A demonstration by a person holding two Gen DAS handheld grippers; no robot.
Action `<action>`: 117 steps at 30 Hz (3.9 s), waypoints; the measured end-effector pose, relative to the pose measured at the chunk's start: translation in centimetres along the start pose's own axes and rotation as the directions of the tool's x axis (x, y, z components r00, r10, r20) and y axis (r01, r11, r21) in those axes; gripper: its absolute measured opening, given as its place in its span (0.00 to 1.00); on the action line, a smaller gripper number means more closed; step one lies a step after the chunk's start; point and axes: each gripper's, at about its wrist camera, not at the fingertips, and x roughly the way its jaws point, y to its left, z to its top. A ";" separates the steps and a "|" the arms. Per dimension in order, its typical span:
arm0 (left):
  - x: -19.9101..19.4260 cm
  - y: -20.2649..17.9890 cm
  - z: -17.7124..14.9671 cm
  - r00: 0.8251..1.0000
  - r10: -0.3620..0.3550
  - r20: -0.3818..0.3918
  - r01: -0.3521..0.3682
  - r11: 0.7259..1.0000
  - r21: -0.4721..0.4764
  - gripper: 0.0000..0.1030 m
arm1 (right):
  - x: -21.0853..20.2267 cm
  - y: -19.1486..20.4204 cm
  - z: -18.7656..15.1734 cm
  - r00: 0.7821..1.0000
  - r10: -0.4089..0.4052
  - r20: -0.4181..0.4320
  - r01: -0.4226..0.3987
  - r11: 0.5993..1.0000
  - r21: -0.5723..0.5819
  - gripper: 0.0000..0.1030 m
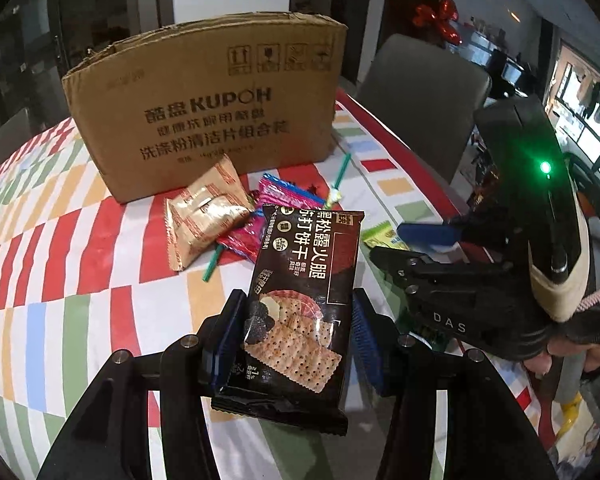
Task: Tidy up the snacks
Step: 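Grasp the dark cracker pack with the left tool while the right tool grasps the small green snack pack, then carry both packs over the cardboard box, then open both tools to drop the cracker pack and green snack pack into the box, then move both open tools back to the remaining snacks on the table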
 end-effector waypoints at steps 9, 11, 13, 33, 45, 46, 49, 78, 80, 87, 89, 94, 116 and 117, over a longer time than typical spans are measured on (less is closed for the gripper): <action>-1.7 0.9 0.4 0.999 0.011 0.044 -0.010 0.999 -0.035 0.50 | -1.6 0.7 0.1 0.999 0.029 0.036 -0.030 0.999 0.028 0.21; -2.3 1.1 0.4 0.998 0.011 0.057 -0.009 0.999 -0.045 0.50 | -2.6 1.0 0.2 0.998 0.033 0.059 -0.035 0.999 0.029 0.21; -3.0 1.3 0.5 0.997 0.014 0.074 -0.010 0.999 -0.054 0.50 | -3.4 1.3 0.3 0.996 0.031 0.079 -0.034 0.999 0.028 0.21; -10.5 3.7 3.5 0.962 0.069 0.266 -0.042 0.993 -0.106 0.50 | -12.1 4.0 4.3 0.949 0.031 0.314 -0.038 0.999 0.015 0.21; -13.2 6.3 7.7 0.920 0.130 0.370 -0.095 0.989 -0.113 0.50 | -15.2 4.6 9.6 0.906 0.012 0.422 -0.016 1.000 0.006 0.21; -13.3 6.5 8.0 0.918 0.133 0.375 -0.097 0.989 -0.112 0.50 | -15.3 4.7 9.9 0.904 0.011 0.427 -0.014 1.000 0.005 0.21; -13.3 7.2 9.3 0.915 0.137 0.380 -0.105 0.989 -0.105 0.50 | -15.6 4.8 11.4 0.895 0.004 0.445 -0.005 1.000 0.001 0.21; -4.2 12.2 19.6 0.970 0.081 0.228 -0.060 0.994 -0.096 0.50 | -8.6 0.5 20.1 0.932 -0.051 0.359 0.018 0.995 0.094 0.21; -4.4 12.2 19.7 0.965 0.118 0.234 -0.097 0.990 -0.098 0.57 | -8.5 0.4 20.4 0.929 -0.071 0.363 0.032 0.993 0.112 0.28; -6.6 11.4 17.8 0.953 0.160 0.258 -0.142 0.986 -0.086 0.64 | -9.8 0.5 19.1 0.920 -0.078 0.384 0.034 0.992 0.121 0.40; -7.5 10.9 16.8 0.950 0.157 0.270 -0.141 0.987 -0.080 0.65 | -10.3 0.7 18.4 0.917 -0.069 0.393 0.028 0.994 0.109 0.40; -9.6 9.5 14.5 0.941 0.157 0.299 -0.142 0.987 -0.071 0.66 | -12.2 1.7 16.1 0.902 -0.058 0.427 0.024 0.996 0.084 0.40; -13.2 5.3 5.7 0.950 0.125 0.285 -0.124 0.992 -0.022 0.71 | -15.8 4.2 7.6 0.892 -0.029 0.450 0.020 0.999 0.025 0.40; -13.1 5.3 5.2 0.953 0.122 0.277 -0.119 0.993 -0.026 0.71 | -15.7 4.4 7.5 0.896 -0.029 0.444 0.020 0.999 0.024 0.40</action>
